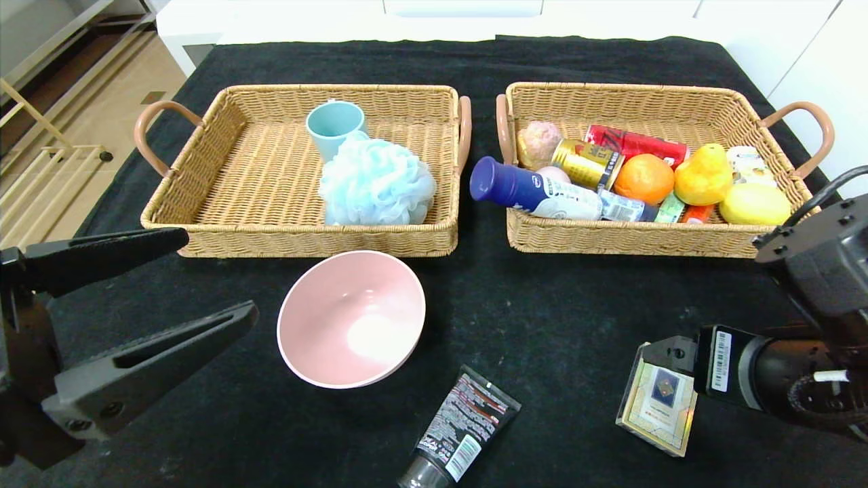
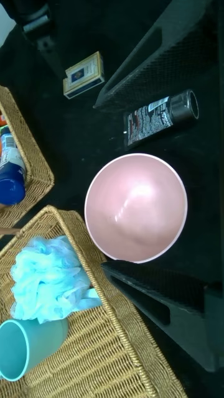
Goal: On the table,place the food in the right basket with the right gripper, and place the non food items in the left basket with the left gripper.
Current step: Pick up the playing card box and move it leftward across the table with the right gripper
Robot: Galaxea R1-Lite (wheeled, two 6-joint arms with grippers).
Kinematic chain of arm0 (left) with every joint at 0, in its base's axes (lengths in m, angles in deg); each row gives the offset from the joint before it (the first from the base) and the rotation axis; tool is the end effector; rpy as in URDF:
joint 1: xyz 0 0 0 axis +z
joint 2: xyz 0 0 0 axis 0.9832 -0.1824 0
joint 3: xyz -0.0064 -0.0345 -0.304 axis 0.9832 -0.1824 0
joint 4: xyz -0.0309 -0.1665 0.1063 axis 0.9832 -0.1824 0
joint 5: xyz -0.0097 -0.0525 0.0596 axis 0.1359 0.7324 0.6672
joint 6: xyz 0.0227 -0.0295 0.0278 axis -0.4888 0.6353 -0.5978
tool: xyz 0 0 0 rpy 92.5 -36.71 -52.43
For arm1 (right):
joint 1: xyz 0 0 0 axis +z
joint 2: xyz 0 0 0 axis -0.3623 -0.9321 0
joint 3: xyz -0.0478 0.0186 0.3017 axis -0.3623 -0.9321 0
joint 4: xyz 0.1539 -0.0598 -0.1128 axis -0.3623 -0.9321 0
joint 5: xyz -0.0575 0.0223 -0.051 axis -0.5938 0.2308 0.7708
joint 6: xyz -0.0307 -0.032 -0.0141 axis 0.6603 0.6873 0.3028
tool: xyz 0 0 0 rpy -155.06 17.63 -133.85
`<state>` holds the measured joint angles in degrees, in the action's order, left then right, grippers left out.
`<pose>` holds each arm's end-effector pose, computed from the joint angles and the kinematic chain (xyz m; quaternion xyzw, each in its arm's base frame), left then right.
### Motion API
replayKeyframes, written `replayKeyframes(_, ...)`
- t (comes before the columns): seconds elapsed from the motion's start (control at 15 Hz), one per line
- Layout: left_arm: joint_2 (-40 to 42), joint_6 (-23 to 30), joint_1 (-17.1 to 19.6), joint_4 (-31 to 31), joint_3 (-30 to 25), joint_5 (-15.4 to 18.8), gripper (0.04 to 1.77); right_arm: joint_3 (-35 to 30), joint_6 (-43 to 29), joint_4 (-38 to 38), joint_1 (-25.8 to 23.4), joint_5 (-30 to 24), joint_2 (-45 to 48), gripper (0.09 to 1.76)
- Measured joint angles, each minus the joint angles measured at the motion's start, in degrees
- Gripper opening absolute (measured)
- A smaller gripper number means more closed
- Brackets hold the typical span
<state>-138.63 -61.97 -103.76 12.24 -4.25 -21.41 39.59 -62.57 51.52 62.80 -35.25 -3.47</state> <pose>0.1312 -0.0725 0.2714 0.0659 -0.0345 -0.3362 0.9389 0.1937 0.1441 0.2136 0.1619 0.3835 -0.0535 0.9077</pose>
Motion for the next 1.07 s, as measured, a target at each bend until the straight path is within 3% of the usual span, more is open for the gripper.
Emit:
replayKeyframes(0.53, 0.1, 0.0, 0.0, 0.0, 0.0, 0.0, 1.72, -0.5, -4.0, -0.1, -2.5, -6.7, -3.6, 1.71)
replayKeyframes(1.07, 0.1, 0.0, 0.0, 0.0, 0.0, 0.0, 1.72, -1.5, -5.2, 0.4, -4.3, -9.0, -7.0, 1.71)
